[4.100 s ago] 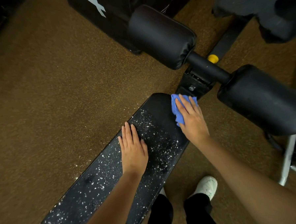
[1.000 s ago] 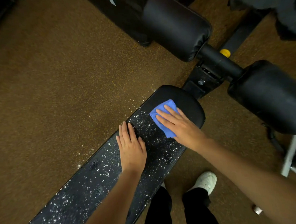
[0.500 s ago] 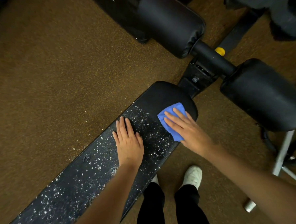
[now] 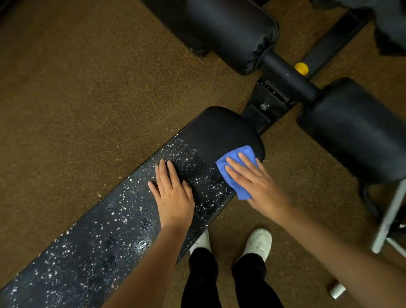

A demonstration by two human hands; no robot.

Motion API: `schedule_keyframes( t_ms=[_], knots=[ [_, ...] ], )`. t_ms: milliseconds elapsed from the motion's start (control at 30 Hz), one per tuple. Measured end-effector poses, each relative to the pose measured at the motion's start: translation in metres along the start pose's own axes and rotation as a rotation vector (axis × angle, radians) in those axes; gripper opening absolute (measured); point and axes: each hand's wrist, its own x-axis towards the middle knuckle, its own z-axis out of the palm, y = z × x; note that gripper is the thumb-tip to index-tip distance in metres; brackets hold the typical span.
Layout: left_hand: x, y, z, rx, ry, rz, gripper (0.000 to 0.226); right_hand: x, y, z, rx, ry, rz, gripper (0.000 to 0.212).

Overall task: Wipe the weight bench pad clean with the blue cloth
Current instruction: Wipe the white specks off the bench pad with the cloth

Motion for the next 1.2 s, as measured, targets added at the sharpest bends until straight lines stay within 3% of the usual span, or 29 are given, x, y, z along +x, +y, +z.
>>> schedule_keyframes(
  t_ms=[67,233,400,600,767,933,1200],
  knots=[
    [-0.003,0.002,0.002,-0.003,0.002,-0.006,0.065,0.009,0.011,-0.005,-0.009,0.005,0.025,0.094],
    [-0.01,0.003,0.003,-0.022,-0.003,-0.019,0.065,0.033,-0.017,0.0,0.04,0.113,0.3,0.096],
    [-0.013,0.004,0.004,-0.019,0.011,-0.04,0.061,0.0,-0.042,0.019,0.007,0.048,0.046,0.094],
    [-0.015,0.002,0.003,-0.007,-0.003,-0.034,0.063,0.028,0.018,-0.013,0.018,0.09,0.299,0.1],
    [-0.014,0.004,0.001,-0.021,-0.005,-0.043,0.063,0.003,-0.007,0.002,0.168,0.126,0.392,0.09],
    [-0.008,0.011,-0.004,-0.039,0.011,-0.024,0.061,-0.007,-0.01,0.006,0.18,0.117,0.321,0.097],
    [-0.004,0.019,0.001,-0.039,0.003,-0.032,0.062,0.053,0.028,-0.017,0.101,0.094,0.39,0.086]
  ],
)
